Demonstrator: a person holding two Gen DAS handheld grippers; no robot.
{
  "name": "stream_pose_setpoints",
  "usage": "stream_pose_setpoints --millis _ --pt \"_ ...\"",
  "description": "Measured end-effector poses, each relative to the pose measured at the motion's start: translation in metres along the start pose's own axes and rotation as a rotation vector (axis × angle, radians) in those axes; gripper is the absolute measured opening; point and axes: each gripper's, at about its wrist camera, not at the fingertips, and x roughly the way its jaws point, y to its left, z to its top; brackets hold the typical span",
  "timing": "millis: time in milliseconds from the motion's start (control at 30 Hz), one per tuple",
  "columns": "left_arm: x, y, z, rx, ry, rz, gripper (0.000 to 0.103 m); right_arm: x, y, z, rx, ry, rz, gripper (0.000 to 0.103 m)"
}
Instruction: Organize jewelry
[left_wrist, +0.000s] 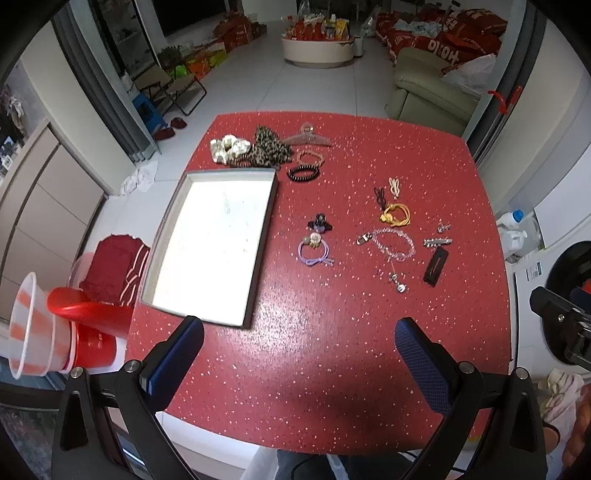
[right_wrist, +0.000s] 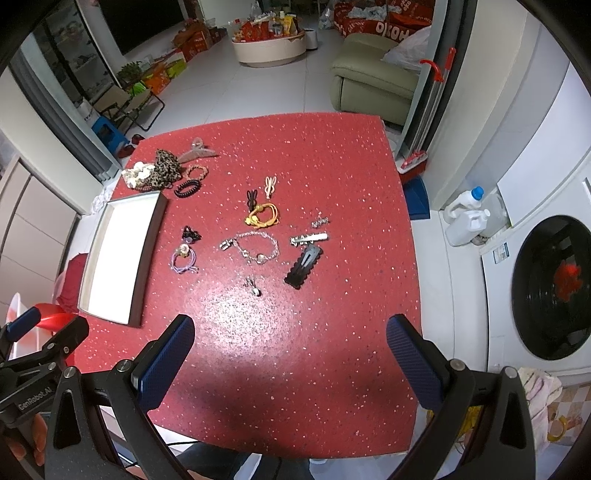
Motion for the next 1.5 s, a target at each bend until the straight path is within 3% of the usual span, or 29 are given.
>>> stream_pose_setpoints --millis 233,433,767,1133,1500 --pt "0.032 0.001 -0.007 -0.012 0.063 -0.014 0.103 0.029 -0.019 -0.005 0.048 0.081 -0.003 0.103" --pt "0.074 -0.003 -0.005 -0.027 0.109 -0.071 0.103 0.068 -0.033 -0.011 0.103 0.151 -0.022 0.103" --pt "0.153 -0.025 0.017 -0.004 0.088 -0.120 0.103 0.142 -0.053 -0.003 0.195 0.198 -0.054 0.103" --pt "0.233 -0.030 0.041 -0.004 0.041 -0.064 0.103 0.221 -0.054 0.013 0.258 0.206 -0.050 0.103" --pt "0.268 -0.020 0.050 -0.032 0.034 -0.033 0.103 0.255 -0.039 0.026 0.236 0.190 -0.096 0.103"
